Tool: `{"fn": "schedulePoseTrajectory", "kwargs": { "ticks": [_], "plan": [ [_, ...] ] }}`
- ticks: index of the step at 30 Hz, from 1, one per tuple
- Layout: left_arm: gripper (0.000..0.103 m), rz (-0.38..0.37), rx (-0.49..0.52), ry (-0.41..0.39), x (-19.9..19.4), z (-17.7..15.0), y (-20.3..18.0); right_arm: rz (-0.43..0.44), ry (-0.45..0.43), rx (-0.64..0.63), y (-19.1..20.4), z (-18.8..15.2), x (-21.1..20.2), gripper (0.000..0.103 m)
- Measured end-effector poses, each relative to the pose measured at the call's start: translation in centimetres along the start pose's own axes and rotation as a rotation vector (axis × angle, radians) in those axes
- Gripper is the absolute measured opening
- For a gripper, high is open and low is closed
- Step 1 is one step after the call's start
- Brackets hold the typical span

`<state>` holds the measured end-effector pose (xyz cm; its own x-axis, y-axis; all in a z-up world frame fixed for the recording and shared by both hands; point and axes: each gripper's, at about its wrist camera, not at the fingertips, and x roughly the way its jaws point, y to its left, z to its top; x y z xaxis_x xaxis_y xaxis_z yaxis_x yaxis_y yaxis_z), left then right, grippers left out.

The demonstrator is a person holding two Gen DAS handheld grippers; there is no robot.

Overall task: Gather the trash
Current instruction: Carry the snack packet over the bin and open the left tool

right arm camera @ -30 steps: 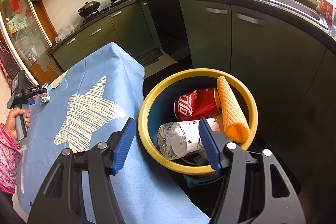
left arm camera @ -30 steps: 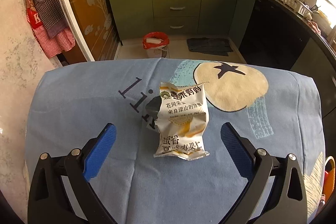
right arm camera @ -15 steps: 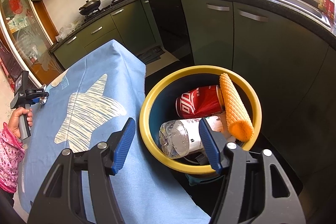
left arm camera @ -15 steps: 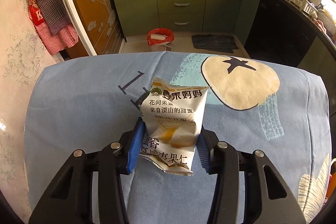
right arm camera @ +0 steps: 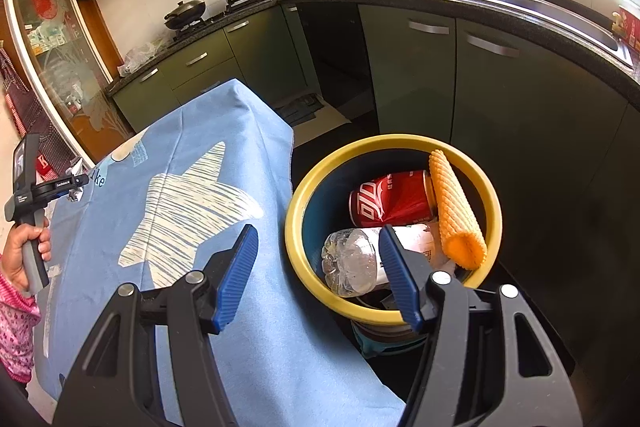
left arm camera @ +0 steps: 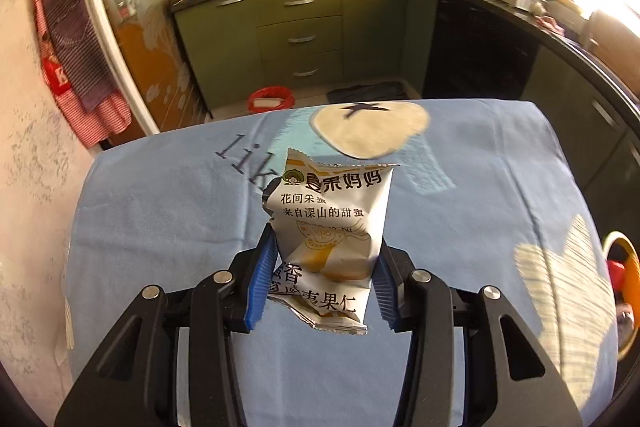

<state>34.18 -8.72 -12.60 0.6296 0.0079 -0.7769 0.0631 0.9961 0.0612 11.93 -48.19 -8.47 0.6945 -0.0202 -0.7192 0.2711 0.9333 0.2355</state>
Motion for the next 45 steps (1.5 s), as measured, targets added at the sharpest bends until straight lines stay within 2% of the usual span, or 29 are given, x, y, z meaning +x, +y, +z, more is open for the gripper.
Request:
{"fn": "schedulePoseTrajectory", "kwargs": {
  "ticks": [5, 10, 18, 22, 25, 30, 35, 36, 39, 43, 45],
  "plan": [
    [0.045, -0.07, 0.093, -0.022, -3.5, -1.9, -3.8, 0.005, -0.016, -0.009, 0.1, -0.2, -1.0, 0.059],
    [0.045, -0.175, 0.197, -0.013, -6.2, -3.5, -9.2, -0.004, -0.031, 0.0, -0.7, -0.4, -2.1, 0.059],
    [0.045, -0.391, 0.436, -0.019, -10.0, -5.4, -22.7, -0.055, -0.064, 0.079, -5.4, -1.4, -4.4, 0.059],
    [0.045, -0.47, 0.54, -0.013, -10.1, -5.5, -29.9, -0.074, -0.062, 0.123, -7.9, -1.9, -4.8, 0.059],
    [0.045, -0.526, 0.605, 0.035, -9.1, -5.8, -34.9, -0.081, -0.056, 0.155, -9.6, -2.3, -4.7, 0.059],
    [0.045, -0.529, 0.702, 0.061, -6.2, -5.6, -41.3, -0.085, -0.04, 0.196, -11.5, -2.9, -4.4, 0.059],
    [0.046, -0.522, 0.733, 0.132, -3.0, -6.1, -45.4, -0.084, -0.031, 0.219, -12.9, -3.1, -4.1, 0.059],
    [0.049, -0.516, 0.735, 0.147, -2.3, -6.2, -45.9, -0.081, -0.03, 0.222, -13.2, -3.1, -4.1, 0.06],
    [0.068, -0.495, 0.744, 0.18, -0.8, -6.6, -47.1, -0.071, -0.027, 0.224, -13.5, -3.2, -3.8, 0.06],
    [0.07, -0.483, 0.736, 0.207, -0.4, -6.9, -46.8, -0.056, -0.026, 0.215, -13.2, -3.0, -3.6, 0.06],
    [0.07, -0.484, 0.727, 0.189, -1.3, -6.7, -45.9, -0.051, -0.026, 0.207, -12.9, -2.9, -3.6, 0.06]
  ]
}}
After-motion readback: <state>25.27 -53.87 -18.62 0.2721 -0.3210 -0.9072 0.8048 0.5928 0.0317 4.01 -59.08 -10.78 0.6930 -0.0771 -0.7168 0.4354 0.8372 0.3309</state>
